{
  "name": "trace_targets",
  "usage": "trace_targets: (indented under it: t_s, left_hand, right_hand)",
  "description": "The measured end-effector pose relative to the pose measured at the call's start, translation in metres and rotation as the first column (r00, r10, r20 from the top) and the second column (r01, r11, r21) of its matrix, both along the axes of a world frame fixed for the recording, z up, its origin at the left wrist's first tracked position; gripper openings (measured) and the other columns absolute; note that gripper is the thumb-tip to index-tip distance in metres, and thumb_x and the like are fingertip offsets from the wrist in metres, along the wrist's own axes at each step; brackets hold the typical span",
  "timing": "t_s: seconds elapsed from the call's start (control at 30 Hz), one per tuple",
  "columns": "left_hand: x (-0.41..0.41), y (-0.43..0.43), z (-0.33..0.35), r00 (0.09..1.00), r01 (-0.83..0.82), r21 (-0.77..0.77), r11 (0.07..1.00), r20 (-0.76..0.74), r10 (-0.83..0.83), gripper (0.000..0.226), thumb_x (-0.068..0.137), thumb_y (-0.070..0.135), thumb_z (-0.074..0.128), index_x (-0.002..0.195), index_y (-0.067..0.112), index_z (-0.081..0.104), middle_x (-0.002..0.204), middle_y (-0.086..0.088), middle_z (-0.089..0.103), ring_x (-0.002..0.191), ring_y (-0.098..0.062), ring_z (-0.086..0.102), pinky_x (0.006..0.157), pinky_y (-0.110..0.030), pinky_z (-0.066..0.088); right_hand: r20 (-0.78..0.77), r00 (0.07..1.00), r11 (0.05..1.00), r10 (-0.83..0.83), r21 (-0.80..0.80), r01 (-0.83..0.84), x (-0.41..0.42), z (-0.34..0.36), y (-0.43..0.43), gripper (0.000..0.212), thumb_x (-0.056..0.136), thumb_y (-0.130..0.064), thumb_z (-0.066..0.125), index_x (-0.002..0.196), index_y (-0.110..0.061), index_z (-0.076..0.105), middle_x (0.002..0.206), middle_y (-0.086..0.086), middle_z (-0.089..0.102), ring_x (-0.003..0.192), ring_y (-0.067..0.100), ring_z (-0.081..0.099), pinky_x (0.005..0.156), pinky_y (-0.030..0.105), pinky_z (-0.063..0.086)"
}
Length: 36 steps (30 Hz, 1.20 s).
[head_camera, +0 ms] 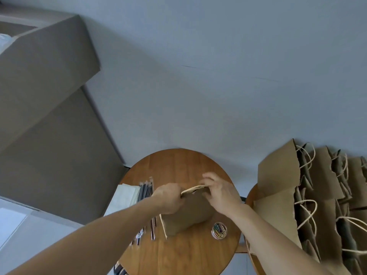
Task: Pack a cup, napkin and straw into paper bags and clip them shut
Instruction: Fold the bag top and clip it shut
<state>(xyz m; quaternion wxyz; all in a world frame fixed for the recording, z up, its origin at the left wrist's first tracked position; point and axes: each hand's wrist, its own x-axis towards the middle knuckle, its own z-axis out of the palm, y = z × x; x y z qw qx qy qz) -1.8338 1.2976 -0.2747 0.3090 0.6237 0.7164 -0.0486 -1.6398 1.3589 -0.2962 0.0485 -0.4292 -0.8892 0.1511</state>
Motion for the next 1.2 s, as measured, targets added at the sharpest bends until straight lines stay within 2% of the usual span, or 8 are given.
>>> trace_targets:
  t_s: [0.13, 0.33, 0.5, 0.6, 0.77, 0.87, 0.97, 1.2]
  left_hand:
    - [-0.005, 0.025, -0.001, 1.000, 0.014, 0.001, 1.000, -0.004, -0.014, 0.032, 0.091, 0.032, 0.056, 0.063, 0.019, 0.046, 0.065, 0.004, 0.049, 0.069, -0.021, 0.055, 0.057, -0.030, 0.040]
    - [-0.001, 0.032, -0.012, 0.995, -0.091, 0.055, 0.994, -0.034, 0.093, 0.032, 0.089, 0.028, 0.057, 0.060, 0.019, 0.047, 0.060, 0.005, 0.049, 0.054, -0.013, 0.047, 0.045, -0.024, 0.033]
    - [0.003, 0.023, -0.024, 0.990, -0.133, 0.238, 0.962, -0.010, 0.140, 0.015, 0.086, 0.032, 0.054, 0.093, 0.035, 0.068, 0.076, 0.007, 0.066, 0.071, -0.016, 0.062, 0.057, -0.027, 0.039]
    - [0.001, 0.018, -0.030, 0.987, -0.159, 0.288, 0.944, 0.059, 0.148, 0.016, 0.089, 0.036, 0.056, 0.093, 0.030, 0.070, 0.079, 0.005, 0.071, 0.076, -0.017, 0.067, 0.060, -0.026, 0.037]
    - [-0.010, 0.025, -0.031, 0.987, -0.125, 0.265, 0.956, 0.133, 0.092, 0.025, 0.098, 0.044, 0.050, 0.105, 0.027, 0.068, 0.092, 0.006, 0.072, 0.086, -0.018, 0.065, 0.066, -0.027, 0.038]
    - [-0.010, 0.030, -0.035, 0.995, -0.076, 0.260, 0.963, 0.087, 0.055, 0.029, 0.100, 0.044, 0.047, 0.108, 0.025, 0.067, 0.095, 0.003, 0.072, 0.087, -0.019, 0.065, 0.068, -0.030, 0.042]
    - [-0.008, 0.032, -0.040, 0.994, -0.069, 0.282, 0.957, 0.098, 0.043, 0.029, 0.101, 0.044, 0.046, 0.109, 0.026, 0.068, 0.091, 0.005, 0.072, 0.082, -0.017, 0.066, 0.071, -0.032, 0.049]
    - [-0.014, 0.026, -0.047, 0.978, -0.137, 0.306, 0.942, 0.192, 0.080, 0.021, 0.099, 0.038, 0.053, 0.108, 0.028, 0.070, 0.082, 0.007, 0.070, 0.078, -0.017, 0.065, 0.069, -0.034, 0.051]
  right_hand:
    - [-0.020, 0.997, 0.995, -0.071, 0.068, 0.072, 0.006, -0.001, 0.006, 0.015, 0.096, -0.032, 0.057, 0.102, -0.023, 0.068, 0.090, -0.005, 0.067, 0.080, 0.017, 0.063, 0.060, 0.027, 0.042]
    - [0.024, 0.992, 0.990, -0.124, 0.071, 0.122, 0.007, -0.011, 0.005, 0.020, 0.099, -0.040, 0.052, 0.103, -0.027, 0.067, 0.092, -0.007, 0.070, 0.080, 0.016, 0.065, 0.066, 0.031, 0.053]
    - [0.028, 0.994, 0.994, -0.109, 0.034, 0.108, 0.010, -0.015, 0.012, 0.021, 0.098, -0.038, 0.053, 0.105, -0.024, 0.066, 0.097, -0.006, 0.070, 0.086, 0.017, 0.066, 0.073, 0.034, 0.055]
    - [-0.143, 0.981, 0.992, -0.128, -0.021, 0.126, 0.017, -0.013, 0.015, 0.026, 0.096, -0.029, 0.059, 0.119, -0.021, 0.065, 0.112, -0.005, 0.068, 0.095, 0.016, 0.066, 0.081, 0.034, 0.055]
    - [-0.417, 0.743, 0.843, -0.523, -0.127, 0.522, 0.047, -0.030, 0.015, 0.022, 0.093, -0.016, 0.062, 0.115, -0.010, 0.062, 0.106, 0.001, 0.064, 0.084, 0.016, 0.063, 0.078, 0.034, 0.051]
    - [-0.107, 0.782, 0.756, -0.614, -0.364, 0.544, 0.065, -0.066, 0.006, 0.014, 0.096, -0.017, 0.055, 0.105, -0.011, 0.064, 0.096, 0.005, 0.070, 0.086, 0.023, 0.069, 0.079, 0.040, 0.057]
    - [0.197, 0.885, 0.759, -0.422, -0.456, 0.464, 0.070, -0.109, -0.010, 0.017, 0.096, -0.017, 0.052, 0.085, -0.016, 0.065, 0.090, 0.001, 0.068, 0.084, 0.016, 0.065, 0.061, 0.019, 0.047]
    - [0.388, 0.863, 0.744, -0.324, -0.459, 0.486, 0.071, -0.164, -0.029, 0.021, 0.097, -0.025, 0.052, 0.097, -0.014, 0.070, 0.096, 0.002, 0.070, 0.084, 0.015, 0.065, 0.074, 0.032, 0.059]
